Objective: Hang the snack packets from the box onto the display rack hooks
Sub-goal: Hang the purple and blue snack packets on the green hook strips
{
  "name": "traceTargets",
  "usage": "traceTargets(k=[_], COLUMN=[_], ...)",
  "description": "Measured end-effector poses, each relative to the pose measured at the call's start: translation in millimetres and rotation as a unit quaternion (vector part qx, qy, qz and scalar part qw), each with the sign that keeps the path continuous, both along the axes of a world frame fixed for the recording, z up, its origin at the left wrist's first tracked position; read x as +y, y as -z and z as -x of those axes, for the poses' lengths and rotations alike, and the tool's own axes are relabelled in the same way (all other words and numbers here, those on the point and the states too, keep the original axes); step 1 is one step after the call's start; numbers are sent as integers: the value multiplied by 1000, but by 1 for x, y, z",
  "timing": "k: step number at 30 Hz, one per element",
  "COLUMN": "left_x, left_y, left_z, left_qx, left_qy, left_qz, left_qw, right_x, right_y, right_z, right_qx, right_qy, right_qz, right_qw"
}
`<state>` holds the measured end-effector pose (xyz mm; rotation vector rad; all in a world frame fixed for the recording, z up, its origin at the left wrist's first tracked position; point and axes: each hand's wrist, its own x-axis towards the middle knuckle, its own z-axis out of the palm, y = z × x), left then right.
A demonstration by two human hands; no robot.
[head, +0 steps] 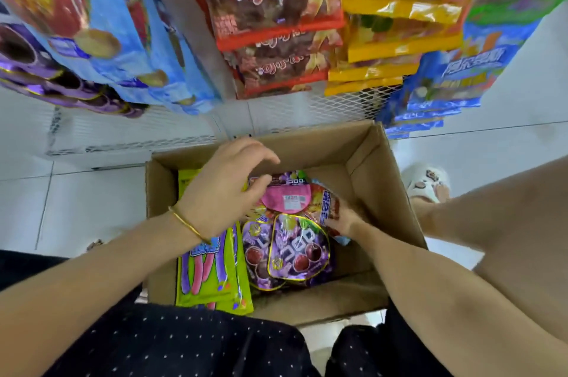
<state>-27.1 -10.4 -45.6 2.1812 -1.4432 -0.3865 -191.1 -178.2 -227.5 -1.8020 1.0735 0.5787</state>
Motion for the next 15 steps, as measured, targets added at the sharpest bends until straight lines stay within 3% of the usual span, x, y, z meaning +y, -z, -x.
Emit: traceTargets(k=[7,15], left_x=[-1,2], left_y=[9,8], left_z=[-8,-8], left_qx=[38,50], left_qy=[-26,-47], left_qz=[-15,-20], left_qw=[999,997], right_x=[14,16], right_y=[-2,-2], right_z=[-11,-8], right_qx=[-89,-39], right_qy=[79,173], right_qz=[-50,-95], right_qw=[992,980])
